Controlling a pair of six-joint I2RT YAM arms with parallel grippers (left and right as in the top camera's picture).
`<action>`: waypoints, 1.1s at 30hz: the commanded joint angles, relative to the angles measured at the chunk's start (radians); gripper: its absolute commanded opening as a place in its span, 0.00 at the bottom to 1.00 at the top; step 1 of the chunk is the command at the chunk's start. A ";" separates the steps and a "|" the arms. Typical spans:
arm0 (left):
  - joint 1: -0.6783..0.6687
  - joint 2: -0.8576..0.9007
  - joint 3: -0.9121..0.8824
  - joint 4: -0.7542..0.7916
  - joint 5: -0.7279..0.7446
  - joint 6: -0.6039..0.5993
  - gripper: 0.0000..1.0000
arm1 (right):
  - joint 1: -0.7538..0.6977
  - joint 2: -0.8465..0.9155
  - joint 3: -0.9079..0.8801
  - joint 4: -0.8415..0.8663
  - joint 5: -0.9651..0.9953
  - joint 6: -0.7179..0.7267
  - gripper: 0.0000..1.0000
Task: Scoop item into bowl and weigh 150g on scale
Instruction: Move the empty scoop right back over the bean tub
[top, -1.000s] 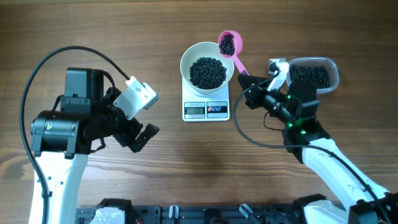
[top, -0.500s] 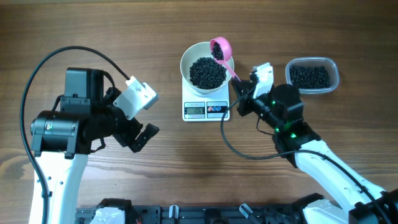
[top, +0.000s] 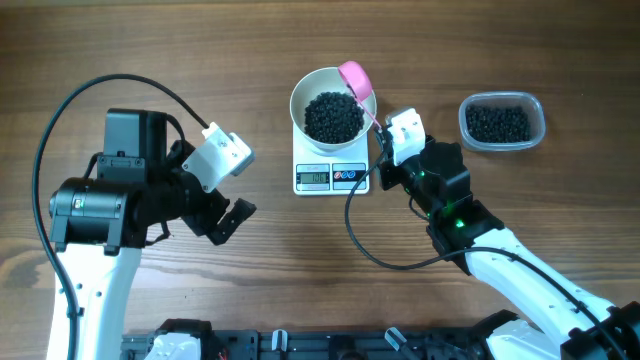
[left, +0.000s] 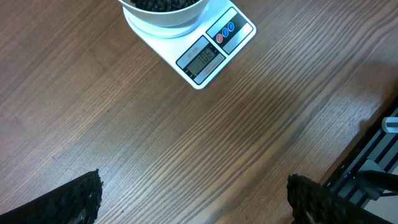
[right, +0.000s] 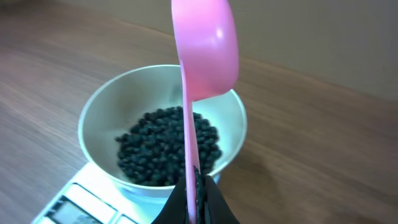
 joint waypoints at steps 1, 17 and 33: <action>0.008 -0.009 0.006 0.000 0.023 -0.003 1.00 | 0.006 0.005 0.013 0.002 0.070 -0.097 0.04; 0.008 -0.009 0.006 0.000 0.023 -0.003 1.00 | 0.003 -0.014 0.058 -0.032 0.048 0.227 0.04; 0.008 -0.009 0.006 0.000 0.023 -0.003 1.00 | -0.182 -0.331 0.104 -0.172 0.130 0.867 0.04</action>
